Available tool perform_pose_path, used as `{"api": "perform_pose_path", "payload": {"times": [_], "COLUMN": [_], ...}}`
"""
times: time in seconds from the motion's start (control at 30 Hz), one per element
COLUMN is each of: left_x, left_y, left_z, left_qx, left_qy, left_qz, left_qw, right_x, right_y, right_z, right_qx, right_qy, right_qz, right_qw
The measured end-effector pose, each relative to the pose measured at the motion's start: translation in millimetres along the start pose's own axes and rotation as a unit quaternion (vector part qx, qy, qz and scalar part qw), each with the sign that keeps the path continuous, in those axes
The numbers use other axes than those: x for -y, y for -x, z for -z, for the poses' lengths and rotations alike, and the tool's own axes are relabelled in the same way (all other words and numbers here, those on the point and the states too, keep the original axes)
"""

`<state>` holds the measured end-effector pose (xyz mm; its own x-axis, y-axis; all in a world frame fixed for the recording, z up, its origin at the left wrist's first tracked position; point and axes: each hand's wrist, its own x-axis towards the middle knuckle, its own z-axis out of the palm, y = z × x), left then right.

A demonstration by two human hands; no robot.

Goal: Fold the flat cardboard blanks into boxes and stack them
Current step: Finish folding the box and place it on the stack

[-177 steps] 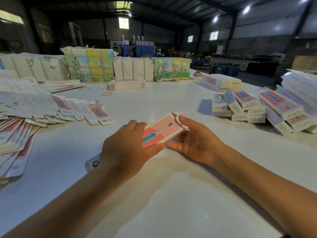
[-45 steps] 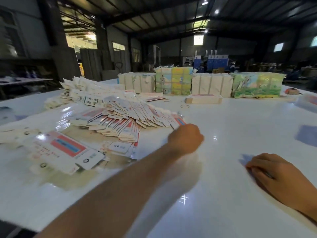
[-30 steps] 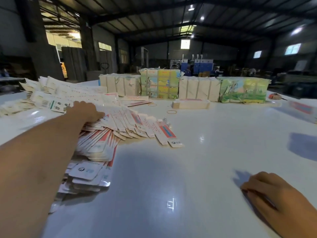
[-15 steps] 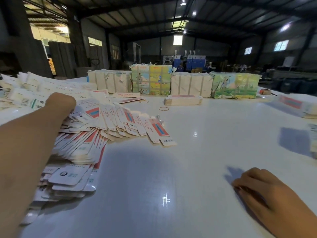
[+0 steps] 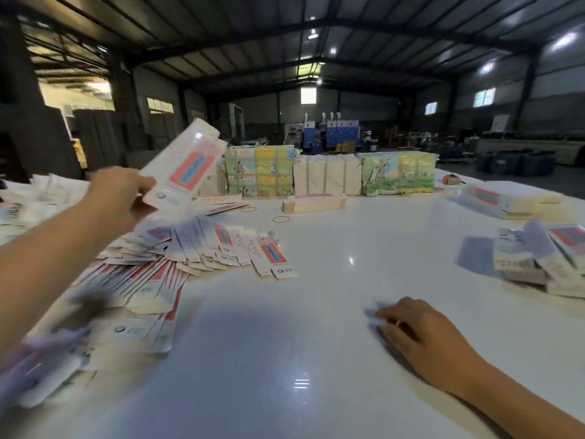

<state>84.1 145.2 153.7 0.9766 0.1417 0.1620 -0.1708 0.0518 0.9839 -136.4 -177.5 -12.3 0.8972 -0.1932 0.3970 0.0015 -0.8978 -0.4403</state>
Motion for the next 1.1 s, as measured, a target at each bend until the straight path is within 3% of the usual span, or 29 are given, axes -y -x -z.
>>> {"api": "perform_pose_path", "payload": {"times": [0.03, 0.07, 0.13, 0.2, 0.27, 0.37, 0.47, 0.53, 0.6, 0.67, 0.73, 0.8, 0.87, 0.97, 1.03, 1.1], "left_x": [13.7, 26.6, 59.2, 86.0, 99.8, 108.8, 115.5, 121.3, 128.2, 124.9, 121.2, 121.1, 127.8, 126.3, 122.9, 119.4], "left_y": [22.4, 48.9, 81.9, 112.4, 131.5, 143.5, 143.7, 146.4, 154.1, 170.9, 191.2, 205.9, 205.1, 196.2, 190.9, 188.2], "left_z": [-16.3, -35.1, -61.3, -83.5, -100.2, -114.7, -112.0, -106.2, -101.9, -103.3, -111.6, -119.6, -123.4, -121.7, -118.8, -115.1], "left_qx": [0.058, 0.13, 0.236, 0.323, 0.389, 0.394, 0.339, 0.301, 0.236, 0.221, 0.245, 0.266, 0.257, 0.265, 0.253, 0.232], "left_qy": [0.07, 0.095, 0.087, 0.03, -0.03, -0.157, -0.254, -0.328, -0.445, -0.46, -0.474, -0.544, -0.557, -0.522, -0.486, -0.461], "left_qz": [0.043, 0.097, 0.177, 0.182, 0.167, 0.123, 0.058, -0.039, -0.252, -0.419, -0.46, -0.423, -0.408, -0.391, -0.366, -0.343], "left_qw": [0.995, 0.982, 0.952, 0.928, 0.905, 0.897, 0.904, 0.895, 0.826, 0.751, 0.709, 0.674, 0.677, 0.71, 0.752, 0.785], "right_x": [0.7, 1.3, 0.9, -2.3, -7.5, -13.4, -13.0, -11.8, -9.9, -4.8, 1.3, 5.8, 7.9, 11.5, 13.1, 12.9], "right_y": [-1.8, -4.4, -9.5, -9.8, -8.2, -7.3, -7.9, -7.5, -4.8, -2.0, -0.1, 2.2, 4.0, 5.3, 6.3, 9.5], "right_z": [2.3, 6.9, 18.5, 28.1, 31.7, 29.3, 27.7, 26.1, 22.3, 18.2, 14.6, 12.1, 12.1, 14.7, 16.4, 18.1], "right_qx": [-0.025, -0.067, -0.13, -0.159, -0.179, -0.162, -0.152, -0.135, -0.104, -0.08, -0.066, -0.046, -0.03, -0.05, -0.111, -0.184], "right_qy": [-0.105, -0.247, -0.496, -0.61, -0.659, -0.626, -0.592, -0.554, -0.523, -0.52, -0.528, -0.532, -0.532, -0.53, -0.513, -0.437], "right_qz": [-0.067, -0.144, -0.275, -0.331, -0.325, -0.311, -0.302, -0.284, -0.257, -0.226, -0.193, -0.167, -0.156, -0.165, -0.175, -0.163], "right_qw": [0.992, 0.956, 0.813, 0.702, 0.655, 0.697, 0.732, 0.771, 0.806, 0.82, 0.825, 0.829, 0.832, 0.83, 0.833, 0.865]}}
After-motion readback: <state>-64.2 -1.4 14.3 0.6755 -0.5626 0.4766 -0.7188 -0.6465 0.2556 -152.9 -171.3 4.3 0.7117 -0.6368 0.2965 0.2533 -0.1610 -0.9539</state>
